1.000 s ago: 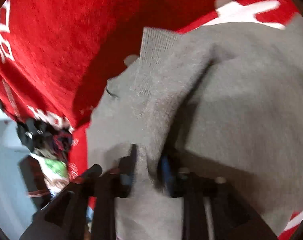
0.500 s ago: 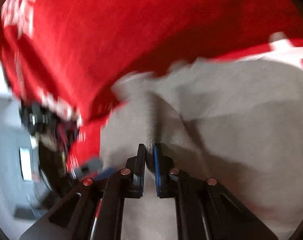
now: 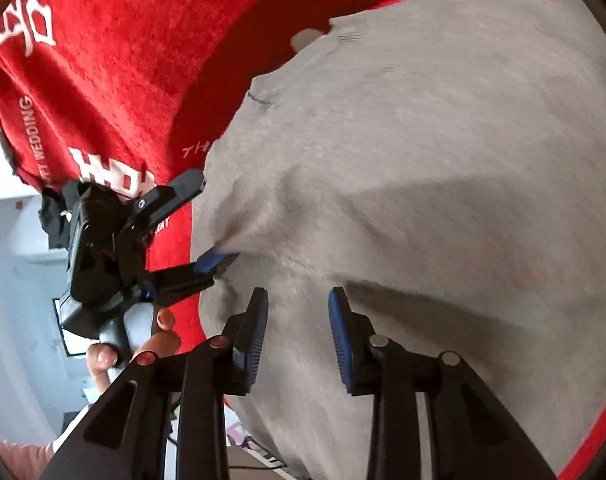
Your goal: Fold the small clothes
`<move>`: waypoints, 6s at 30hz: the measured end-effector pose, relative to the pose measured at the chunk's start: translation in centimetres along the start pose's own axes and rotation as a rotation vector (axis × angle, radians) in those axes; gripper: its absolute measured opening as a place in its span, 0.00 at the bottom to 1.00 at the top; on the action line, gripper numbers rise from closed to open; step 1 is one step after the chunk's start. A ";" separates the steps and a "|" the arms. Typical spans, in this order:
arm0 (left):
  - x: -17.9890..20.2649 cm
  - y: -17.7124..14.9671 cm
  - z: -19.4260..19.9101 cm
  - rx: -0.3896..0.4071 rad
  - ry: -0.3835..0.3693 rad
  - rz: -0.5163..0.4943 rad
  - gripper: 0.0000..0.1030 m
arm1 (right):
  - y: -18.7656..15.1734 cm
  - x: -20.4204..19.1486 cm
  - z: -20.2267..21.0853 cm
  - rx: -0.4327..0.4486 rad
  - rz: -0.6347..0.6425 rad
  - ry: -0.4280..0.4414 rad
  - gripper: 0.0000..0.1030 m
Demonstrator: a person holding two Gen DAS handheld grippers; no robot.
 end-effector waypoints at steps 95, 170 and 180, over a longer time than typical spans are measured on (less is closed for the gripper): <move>-3.8 -2.0 4.2 0.096 0.665 -0.197 0.08 | 1.1 7.2 9.8 0.194 -0.038 -0.500 0.08; -9.1 -13.6 -3.8 -0.023 0.775 -0.033 0.98 | -6.8 6.6 6.0 -0.020 -0.060 -0.319 0.74; -12.5 -16.7 -4.5 -0.015 0.745 -0.062 0.98 | -9.7 6.7 5.9 0.039 -0.080 -0.249 0.74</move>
Point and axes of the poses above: each gripper's, at about its wrist camera, not at the fingertips, and z roughly against the way its jaws point, x to its right, y to its top, the point moved 6 cm from there along -z, roughly the way its jaws point, and after that the axes turned 13 degrees about -x, right-handed, at the moved point
